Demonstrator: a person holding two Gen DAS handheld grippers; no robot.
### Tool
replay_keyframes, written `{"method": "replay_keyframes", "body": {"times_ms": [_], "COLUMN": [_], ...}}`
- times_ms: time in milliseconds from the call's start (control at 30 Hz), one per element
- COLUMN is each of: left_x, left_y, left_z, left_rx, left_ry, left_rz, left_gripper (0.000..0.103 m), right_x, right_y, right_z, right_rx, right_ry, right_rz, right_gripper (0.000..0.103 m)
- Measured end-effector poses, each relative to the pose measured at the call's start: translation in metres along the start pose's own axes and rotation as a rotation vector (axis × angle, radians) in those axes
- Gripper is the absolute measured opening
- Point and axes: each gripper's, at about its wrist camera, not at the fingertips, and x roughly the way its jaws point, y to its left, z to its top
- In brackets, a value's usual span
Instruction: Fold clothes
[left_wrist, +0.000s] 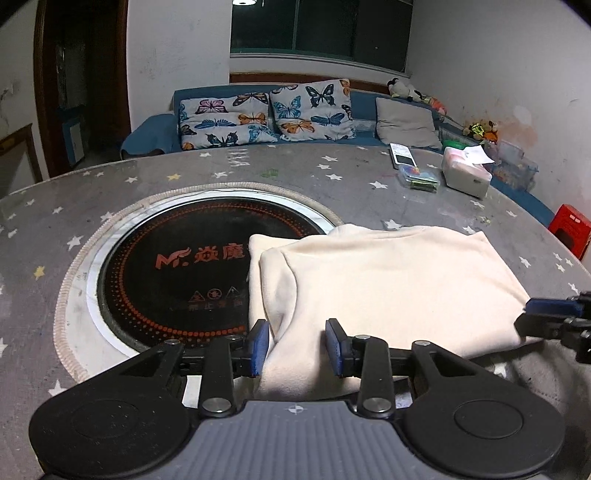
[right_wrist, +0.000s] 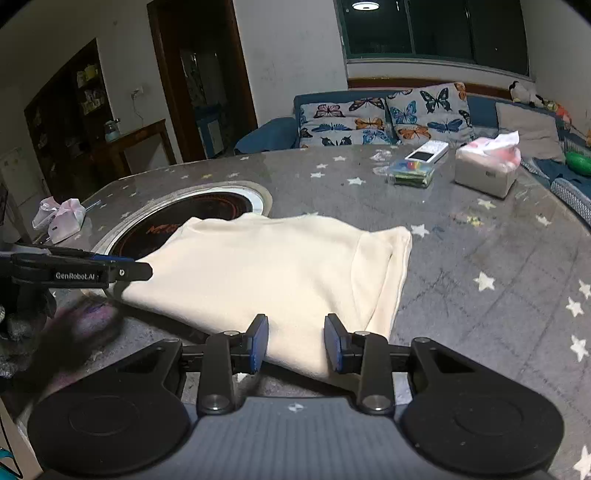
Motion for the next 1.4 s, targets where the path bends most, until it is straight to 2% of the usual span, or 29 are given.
{"method": "replay_keyframes", "body": {"times_ms": [233, 333, 533, 667, 767, 933, 1033, 1267, 1400], "left_x": [-0.004, -0.01, -0.013, -0.016, -0.017, -0.022, -0.027, -0.02, -0.026], "left_y": [0.003, 0.004, 0.007, 0.01, 0.014, 0.017, 0.022, 0.042, 0.062], "left_z": [-0.006, -0.005, -0.006, -0.009, -0.011, -0.009, -0.006, -0.014, -0.013], "left_rx": [-0.011, -0.015, -0.027, -0.032, -0.031, -0.041, -0.054, -0.082, -0.164], "left_ry": [-0.001, -0.014, -0.016, -0.019, -0.02, -0.034, -0.054, -0.005, -0.007], "left_rz": [0.01, 0.007, 0.009, 0.013, 0.011, 0.002, 0.005, 0.034, 0.037], "left_gripper": [0.037, 0.037, 0.037, 0.04, 0.042, 0.043, 0.042, 0.042, 0.042], "right_x": [0.005, -0.001, 0.003, 0.025, 0.039, 0.033, 0.029, 0.038, 0.046], "right_y": [0.0, 0.006, 0.033, 0.051, 0.057, 0.063, 0.076, 0.122, 0.145], "right_z": [-0.003, 0.005, 0.021, 0.018, 0.01, 0.016, 0.024, 0.03, 0.031], "right_rx": [-0.014, -0.054, -0.135, -0.178, -0.216, -0.249, -0.288, -0.431, -0.507], "right_ry": [0.027, 0.01, -0.012, 0.022, 0.054, 0.057, 0.038, 0.044, 0.049], "right_rz": [-0.005, -0.014, 0.044, 0.075, 0.058, 0.05, 0.081, 0.184, 0.222], "right_gripper": [0.032, 0.032, 0.032, 0.032, 0.032, 0.032, 0.032, 0.032, 0.032]}}
